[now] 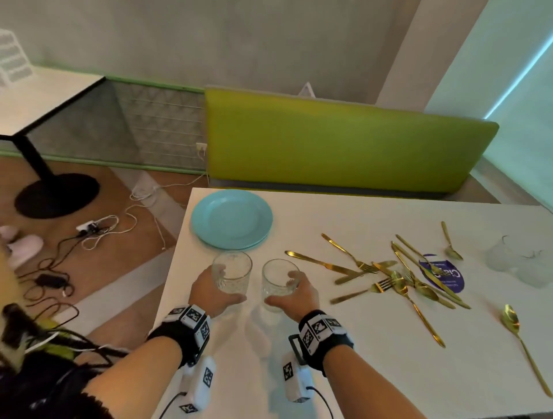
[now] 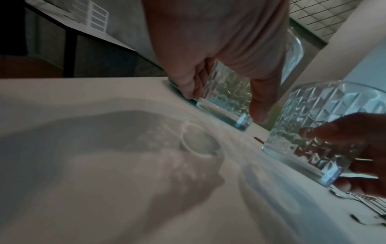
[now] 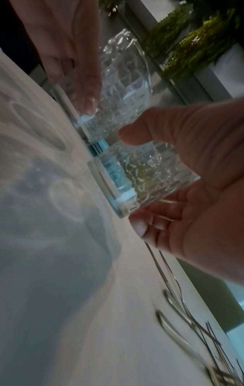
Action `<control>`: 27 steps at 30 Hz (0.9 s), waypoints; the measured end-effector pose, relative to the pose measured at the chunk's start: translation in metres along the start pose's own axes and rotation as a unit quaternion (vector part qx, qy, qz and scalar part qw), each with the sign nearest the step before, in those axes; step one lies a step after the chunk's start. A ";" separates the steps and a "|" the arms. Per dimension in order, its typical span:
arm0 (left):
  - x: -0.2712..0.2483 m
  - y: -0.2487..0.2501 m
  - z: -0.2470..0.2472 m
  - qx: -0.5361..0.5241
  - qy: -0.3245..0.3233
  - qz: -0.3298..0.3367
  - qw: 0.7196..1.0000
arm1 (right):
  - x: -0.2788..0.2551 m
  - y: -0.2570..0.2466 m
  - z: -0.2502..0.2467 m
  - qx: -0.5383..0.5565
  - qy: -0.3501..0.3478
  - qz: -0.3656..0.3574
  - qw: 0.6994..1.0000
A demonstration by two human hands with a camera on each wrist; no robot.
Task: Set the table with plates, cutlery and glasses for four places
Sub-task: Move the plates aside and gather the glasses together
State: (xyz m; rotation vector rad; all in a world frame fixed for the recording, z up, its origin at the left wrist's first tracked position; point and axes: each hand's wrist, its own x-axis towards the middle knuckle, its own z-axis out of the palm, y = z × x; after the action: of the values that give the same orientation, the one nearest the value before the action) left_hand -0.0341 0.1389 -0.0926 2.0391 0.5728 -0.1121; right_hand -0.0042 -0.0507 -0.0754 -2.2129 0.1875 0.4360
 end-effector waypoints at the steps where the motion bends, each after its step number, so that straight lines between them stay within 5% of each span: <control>1: 0.001 -0.008 -0.005 0.001 0.003 -0.006 1.000 | 0.000 -0.004 0.008 -0.001 -0.006 0.000 1.000; 19: 0.037 -0.040 -0.025 -0.031 0.015 -0.056 0.998 | 0.018 -0.035 0.059 -0.001 0.003 0.008 1.000; 27: 0.059 -0.031 -0.026 0.035 0.022 -0.050 0.998 | 0.037 -0.049 0.068 -0.003 0.020 0.018 1.000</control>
State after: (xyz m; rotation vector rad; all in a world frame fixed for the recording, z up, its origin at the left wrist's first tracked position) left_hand -0.0001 0.1943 -0.1222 2.0843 0.7079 -0.1498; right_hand 0.0275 0.0341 -0.0929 -2.2282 0.2468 0.4135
